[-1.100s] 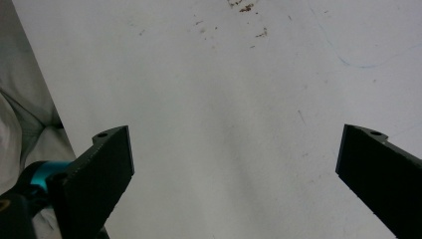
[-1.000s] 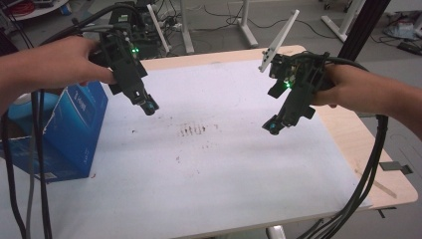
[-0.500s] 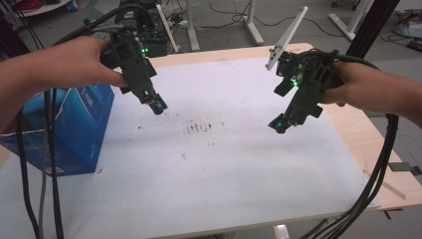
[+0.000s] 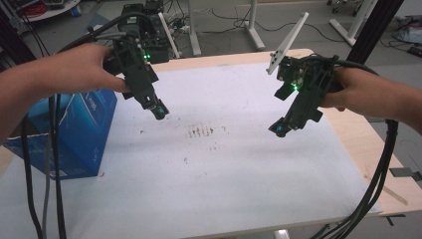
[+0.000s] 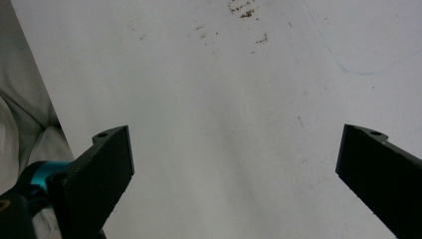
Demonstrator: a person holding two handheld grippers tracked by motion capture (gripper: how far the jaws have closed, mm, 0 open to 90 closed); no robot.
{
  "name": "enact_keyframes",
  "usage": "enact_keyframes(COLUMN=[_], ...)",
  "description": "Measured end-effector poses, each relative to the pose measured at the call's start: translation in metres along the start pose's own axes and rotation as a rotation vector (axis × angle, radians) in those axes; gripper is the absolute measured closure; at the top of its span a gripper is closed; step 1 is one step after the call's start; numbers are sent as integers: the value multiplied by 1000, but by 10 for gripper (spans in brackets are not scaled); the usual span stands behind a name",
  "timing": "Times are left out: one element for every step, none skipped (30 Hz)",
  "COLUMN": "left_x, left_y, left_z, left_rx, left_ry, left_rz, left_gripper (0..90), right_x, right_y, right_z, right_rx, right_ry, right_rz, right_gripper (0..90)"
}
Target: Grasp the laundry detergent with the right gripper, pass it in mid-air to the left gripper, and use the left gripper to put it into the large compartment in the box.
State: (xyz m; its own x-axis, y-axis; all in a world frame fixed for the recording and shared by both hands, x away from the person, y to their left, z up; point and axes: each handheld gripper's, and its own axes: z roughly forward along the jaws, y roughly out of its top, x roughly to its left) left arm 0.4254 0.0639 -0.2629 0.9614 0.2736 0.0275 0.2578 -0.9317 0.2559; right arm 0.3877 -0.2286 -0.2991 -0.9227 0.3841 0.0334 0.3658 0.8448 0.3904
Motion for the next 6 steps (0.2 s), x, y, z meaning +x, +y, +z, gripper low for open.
enact_keyframes(left_x=[0,1,1,2,4,4], left_y=[0,0,-1,-1,-1,-1], left_z=[0,0,0,0,0,0], left_rx=[0,-3,-6,-5,-2,-2], left_ry=[0,-2,-2,-2,-5,-5], left_rz=[0,-2,-6,-6,-14,-14], left_gripper=[16,16,17,16,17,17], right_x=[0,0,0,0,0,0], right_y=[0,0,0,0,0,0], right_z=[0,0,-1,-1,-1,-1], right_rx=[0,2,-2,-5,-7,-7], right_ry=[0,-1,-3,-4,-5,-5], right_rz=[0,2,4,7,10,10], right_gripper=[8,8,8,8,8,8])
